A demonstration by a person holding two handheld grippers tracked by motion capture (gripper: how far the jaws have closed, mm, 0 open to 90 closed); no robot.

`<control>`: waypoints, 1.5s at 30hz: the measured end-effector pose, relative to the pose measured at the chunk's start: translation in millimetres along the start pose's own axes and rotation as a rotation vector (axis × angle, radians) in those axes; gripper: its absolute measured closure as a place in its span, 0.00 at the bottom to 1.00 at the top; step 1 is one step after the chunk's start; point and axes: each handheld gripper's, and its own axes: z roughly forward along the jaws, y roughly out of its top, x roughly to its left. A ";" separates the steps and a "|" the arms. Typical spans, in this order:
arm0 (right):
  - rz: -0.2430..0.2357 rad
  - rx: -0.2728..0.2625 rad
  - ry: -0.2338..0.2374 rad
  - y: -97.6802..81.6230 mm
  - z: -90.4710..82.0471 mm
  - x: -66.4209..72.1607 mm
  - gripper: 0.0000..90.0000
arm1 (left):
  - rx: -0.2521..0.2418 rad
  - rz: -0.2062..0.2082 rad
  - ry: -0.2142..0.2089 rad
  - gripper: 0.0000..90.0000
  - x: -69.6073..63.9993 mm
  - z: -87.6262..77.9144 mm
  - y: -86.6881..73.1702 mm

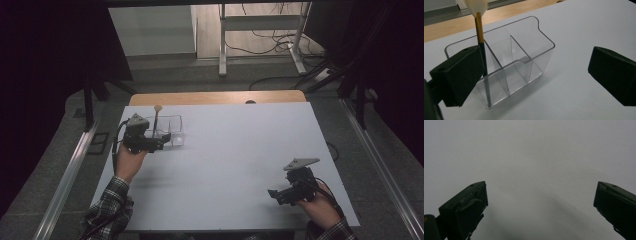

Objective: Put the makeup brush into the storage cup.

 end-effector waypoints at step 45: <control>0.042 -0.037 -0.035 -0.5 -3.8 -2.6 0.00 | 0.043 -0.019 -0.048 0.01 -8.7 -26.6 -34.8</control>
